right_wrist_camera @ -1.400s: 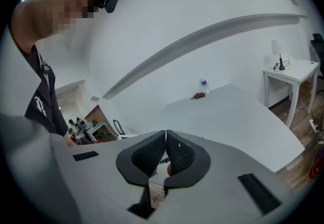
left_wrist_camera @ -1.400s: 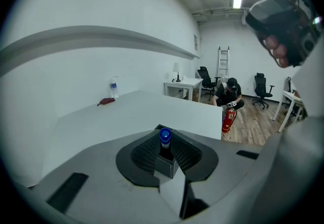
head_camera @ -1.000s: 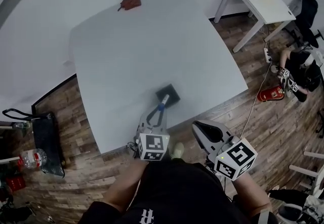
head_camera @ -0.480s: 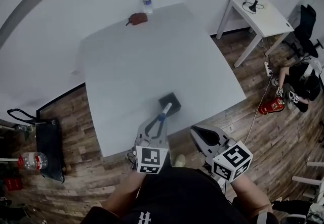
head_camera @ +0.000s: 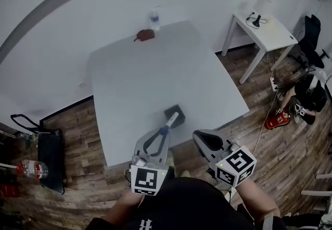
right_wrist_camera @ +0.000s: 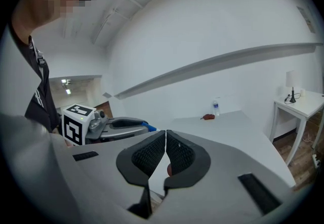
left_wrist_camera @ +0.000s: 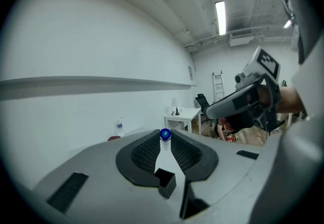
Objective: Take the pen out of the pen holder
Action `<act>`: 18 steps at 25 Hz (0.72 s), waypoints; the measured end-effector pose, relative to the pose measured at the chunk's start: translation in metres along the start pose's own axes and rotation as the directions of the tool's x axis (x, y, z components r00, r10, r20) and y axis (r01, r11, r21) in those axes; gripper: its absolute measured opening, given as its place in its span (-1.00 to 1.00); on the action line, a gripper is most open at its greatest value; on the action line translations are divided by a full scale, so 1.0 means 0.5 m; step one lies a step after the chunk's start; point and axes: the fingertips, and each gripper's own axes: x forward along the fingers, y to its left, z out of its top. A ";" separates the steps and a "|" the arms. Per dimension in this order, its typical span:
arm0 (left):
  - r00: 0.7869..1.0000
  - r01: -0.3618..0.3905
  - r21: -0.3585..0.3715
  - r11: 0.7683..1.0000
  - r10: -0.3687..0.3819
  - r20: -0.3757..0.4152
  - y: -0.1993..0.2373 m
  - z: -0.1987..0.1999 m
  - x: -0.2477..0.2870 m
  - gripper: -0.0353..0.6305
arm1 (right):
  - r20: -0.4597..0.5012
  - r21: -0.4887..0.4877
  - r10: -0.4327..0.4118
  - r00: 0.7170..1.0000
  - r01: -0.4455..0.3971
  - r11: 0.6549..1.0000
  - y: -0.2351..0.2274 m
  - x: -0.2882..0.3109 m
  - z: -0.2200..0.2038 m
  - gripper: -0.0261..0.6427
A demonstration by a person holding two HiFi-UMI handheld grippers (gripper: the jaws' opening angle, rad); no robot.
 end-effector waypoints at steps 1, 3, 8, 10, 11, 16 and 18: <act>1.000 -0.002 -0.005 1.000 0.002 0.009 0.000 0.010 -0.011 -0.70 | 0.006 -0.011 0.002 1.000 -0.002 1.000 0.002 -0.001 0.006 -0.87; 1.000 -0.009 -0.018 1.000 0.009 0.025 0.001 0.027 -0.032 -0.70 | 0.020 -0.032 0.008 1.000 -0.007 0.999 0.007 -0.004 0.018 -0.87; 0.998 -0.024 -0.058 0.998 0.028 0.063 -0.001 0.059 -0.065 -0.70 | 0.046 -0.061 0.024 0.999 -0.021 0.998 0.020 -0.011 0.039 -0.87; 0.997 -0.023 -0.082 0.996 0.029 0.071 0.000 0.070 -0.075 -0.70 | 0.051 -0.069 0.028 0.998 -0.024 0.997 0.028 -0.011 0.045 -0.87; 0.997 -0.022 -0.093 0.995 0.029 0.074 0.001 0.075 -0.080 -0.70 | 0.054 -0.072 0.029 0.998 -0.025 0.997 0.031 -0.011 0.048 -0.87; 0.997 -0.026 -0.096 0.995 0.032 0.071 0.001 0.084 -0.098 -0.70 | 0.066 -0.101 0.010 0.998 -0.003 0.995 0.036 -0.017 0.058 -0.88; 0.996 -0.028 -0.100 0.995 0.036 0.081 -0.003 0.096 -0.099 -0.70 | 0.069 -0.111 0.002 0.998 0.005 0.994 0.035 -0.021 0.062 -0.88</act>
